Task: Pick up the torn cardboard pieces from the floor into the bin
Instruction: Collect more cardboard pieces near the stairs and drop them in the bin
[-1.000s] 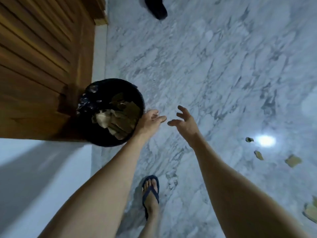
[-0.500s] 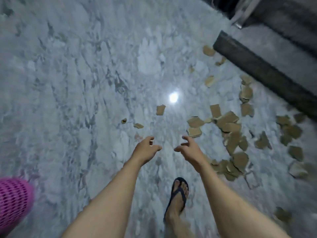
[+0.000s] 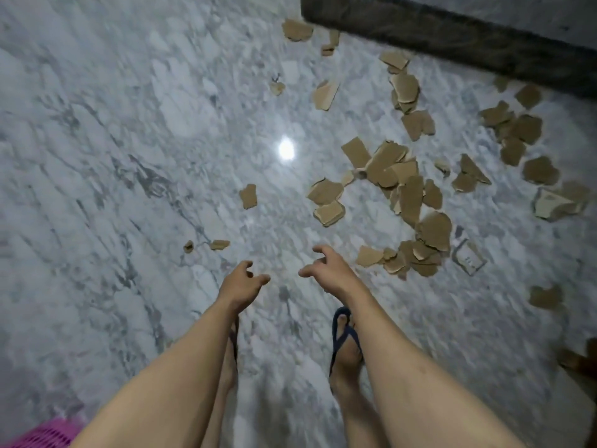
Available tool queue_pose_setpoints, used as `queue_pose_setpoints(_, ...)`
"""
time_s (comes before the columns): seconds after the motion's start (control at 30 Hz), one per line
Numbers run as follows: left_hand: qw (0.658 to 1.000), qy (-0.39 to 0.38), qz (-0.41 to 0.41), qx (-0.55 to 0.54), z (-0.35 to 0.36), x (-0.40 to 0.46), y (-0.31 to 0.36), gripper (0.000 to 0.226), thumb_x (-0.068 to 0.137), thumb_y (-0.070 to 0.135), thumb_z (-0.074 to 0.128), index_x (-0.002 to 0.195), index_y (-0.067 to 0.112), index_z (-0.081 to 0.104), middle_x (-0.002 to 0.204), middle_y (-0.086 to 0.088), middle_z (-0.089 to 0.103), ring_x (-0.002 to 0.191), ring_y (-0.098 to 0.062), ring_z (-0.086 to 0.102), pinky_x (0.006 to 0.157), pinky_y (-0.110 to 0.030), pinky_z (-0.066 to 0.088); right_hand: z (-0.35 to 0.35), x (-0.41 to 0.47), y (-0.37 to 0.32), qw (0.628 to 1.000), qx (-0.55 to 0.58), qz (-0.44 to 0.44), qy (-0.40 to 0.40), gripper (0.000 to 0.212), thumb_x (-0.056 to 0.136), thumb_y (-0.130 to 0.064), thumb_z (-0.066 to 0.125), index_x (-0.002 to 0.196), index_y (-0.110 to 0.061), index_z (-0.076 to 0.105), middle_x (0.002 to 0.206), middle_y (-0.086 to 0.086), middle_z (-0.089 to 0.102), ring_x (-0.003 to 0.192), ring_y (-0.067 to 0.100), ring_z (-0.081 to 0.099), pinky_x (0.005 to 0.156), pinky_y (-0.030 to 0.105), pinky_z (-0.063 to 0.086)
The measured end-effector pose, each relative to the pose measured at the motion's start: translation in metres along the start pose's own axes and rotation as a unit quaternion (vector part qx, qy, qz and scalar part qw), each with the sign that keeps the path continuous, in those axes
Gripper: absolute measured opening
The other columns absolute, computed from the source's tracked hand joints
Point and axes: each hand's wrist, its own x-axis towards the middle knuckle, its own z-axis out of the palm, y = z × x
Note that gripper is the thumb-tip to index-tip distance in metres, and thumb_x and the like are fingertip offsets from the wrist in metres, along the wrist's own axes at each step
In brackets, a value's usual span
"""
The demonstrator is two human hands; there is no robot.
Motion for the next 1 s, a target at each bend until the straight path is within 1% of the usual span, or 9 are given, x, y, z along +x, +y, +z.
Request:
queue_pose_setpoints(0.13,0.999,0.044,-0.007,0.003,-0.034,0.067,-0.033,0.069,0.096,0.038,0.064,0.154,0.015,0.034,0.152,-0.012,0.045,0.134,-0.031,0.049,0.104,-0.041,0.042,0.035,0.063,-0.018,1.000,0.006,-0.005,0.008,0.068,0.090,-0.021,0.069,0.149,-0.023,0.037,0.128,0.007,0.052,0.112,0.026,0.055,0.091,0.039,0.045)
queue_pose_setpoints(0.27,0.993,0.111,0.042,0.012,-0.044,0.162,-0.071,0.054,0.097,0.025,0.062,0.147,0.012,0.046,0.148,-0.009,0.048,0.134,-0.027,0.048,0.104,-0.035,0.040,0.078,0.155,-0.019,0.999,-0.014,-0.025,0.018,0.067,0.092,-0.019,0.068,0.150,-0.021,0.035,0.139,0.010,0.049,0.118,0.027,0.054,0.094,0.041,0.044)
queue_pose_setpoints(0.4,0.981,0.150,0.102,0.074,-0.027,0.252,-0.105,0.051,0.100,0.015,0.054,0.149,0.011,0.043,0.149,-0.008,0.044,0.134,-0.024,0.044,0.106,-0.027,0.032,0.122,0.253,-0.014,0.990,-0.089,-0.097,0.045,0.063,0.094,-0.019,0.065,0.151,-0.018,0.037,0.150,0.011,0.045,0.128,0.028,0.052,0.091,0.032,0.042)
queue_pose_setpoints(0.5,0.959,0.191,0.143,0.154,-0.014,0.313,-0.140,0.049,0.100,0.011,0.050,0.149,0.014,0.044,0.156,-0.012,0.035,0.138,-0.032,0.035,0.112,-0.036,0.033,0.141,0.322,-0.025,0.959,-0.184,-0.179,0.122,0.057,0.096,-0.019,0.058,0.149,-0.015,0.040,0.148,0.011,0.044,0.128,0.027,0.051,0.091,0.030,0.042)
queue_pose_setpoints(0.57,0.931,0.269,0.192,0.153,-0.006,0.341,-0.163,0.042,0.097,0.003,0.056,0.139,0.011,0.056,0.144,-0.016,0.047,0.125,-0.039,0.043,0.104,-0.046,0.044,0.148,0.361,-0.039,0.926,-0.245,-0.234,0.169,0.053,0.096,-0.019,0.054,0.148,-0.014,0.041,0.144,0.012,0.044,0.128,0.030,0.048,0.094,0.036,0.043)
queue_pose_setpoints(0.63,0.887,0.364,0.253,0.127,0.004,0.355,-0.181,0.024,0.096,0.006,0.058,0.118,0.008,0.067,0.117,-0.015,0.059,0.102,-0.034,0.049,0.085,-0.045,0.052,0.154,0.391,-0.056,0.887,-0.294,-0.288,0.209,0.051,0.096,-0.020,0.052,0.145,-0.013,0.042,0.140,0.012,0.045,0.127,0.031,0.046,0.093,0.040,0.044)
queue_pose_setpoints(0.73,0.831,0.448,0.308,0.118,0.010,0.362,-0.192,0.021,0.097,0.020,0.046,0.093,0.008,0.063,0.088,-0.010,0.059,0.083,-0.020,0.042,0.074,-0.035,0.042,0.165,0.418,-0.079,0.852,-0.343,-0.320,0.232,0.044,0.094,-0.024,0.052,0.136,-0.013,0.047,0.129,0.011,0.049,0.118,0.032,0.045,0.087,0.042,0.047)
queue_pose_setpoints(0.87,0.847,0.484,0.191,0.111,0.004,0.358,-0.189,0.031,0.092,0.035,0.046,0.077,0.013,0.063,0.086,-0.008,0.061,0.083,-0.028,0.053,0.074,-0.042,0.040,0.176,0.436,-0.087,0.815,-0.422,-0.306,0.254,0.033,0.092,-0.022,0.054,0.121,-0.007,0.052,0.126,0.014,0.044,0.115,0.035,0.042,0.079,0.040,0.044)
queue_pose_setpoints(1.0,0.856,0.503,0.105,0.053,-0.014,0.363,-0.191,0.013,0.083,0.020,0.072,0.075,0.010,0.069,0.128,-0.015,0.062,0.116,-0.035,0.053,0.092,-0.046,0.032,0.175,0.438,-0.080,0.848,-0.353,-0.305,0.250,0.032,0.091,-0.021,0.059,0.116,-0.004,0.050,0.126,0.017,0.041,0.115,0.035,0.041,0.074,0.036,0.042)
